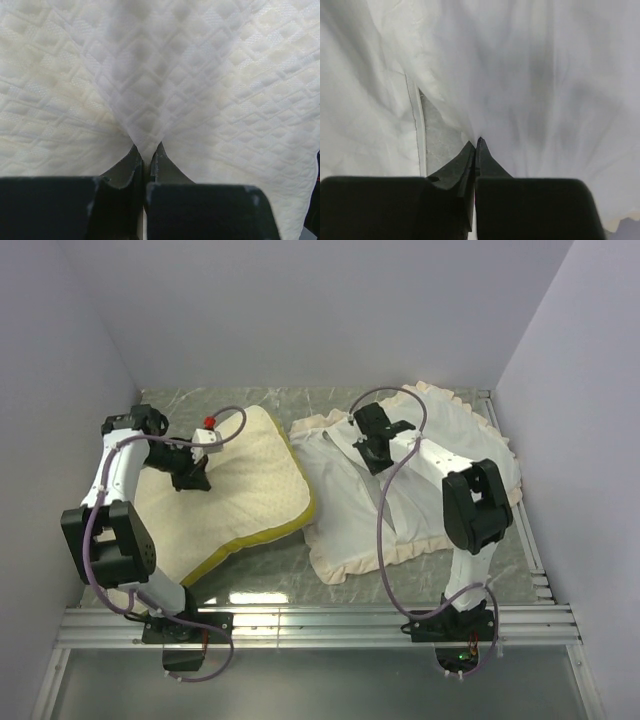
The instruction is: Put the pillow into the pillowcase
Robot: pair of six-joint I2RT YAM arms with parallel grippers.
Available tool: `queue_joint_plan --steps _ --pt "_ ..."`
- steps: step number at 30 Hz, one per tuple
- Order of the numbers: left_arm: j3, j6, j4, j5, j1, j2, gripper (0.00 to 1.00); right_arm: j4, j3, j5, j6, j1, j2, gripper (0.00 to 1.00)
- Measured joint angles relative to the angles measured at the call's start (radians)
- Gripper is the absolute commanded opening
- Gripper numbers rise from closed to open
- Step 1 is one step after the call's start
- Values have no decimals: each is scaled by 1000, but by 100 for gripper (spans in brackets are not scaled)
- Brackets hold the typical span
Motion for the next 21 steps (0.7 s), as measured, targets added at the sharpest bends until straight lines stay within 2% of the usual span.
queue_joint_plan --steps 3,8,9,13,17,21 --pt "-11 15 1 -12 -66 -15 0 -8 16 -5 -2 0 -45 0" --pt "-25 14 30 -36 -255 -14 0 -31 34 -43 -1 -3 -116 2" --pt "-25 12 36 -38 -291 -11 0 -36 40 -51 -1 -3 -121 9" --pt "-17 -7 46 -31 -390 20 0 -54 58 -72 -7 -3 -124 24" --pt "-1 -9 47 -37 -389 65 0 -55 53 -36 1 -3 -104 33" --pt "-4 3 38 -42 -346 61 0 -54 40 6 34 -3 -87 53"
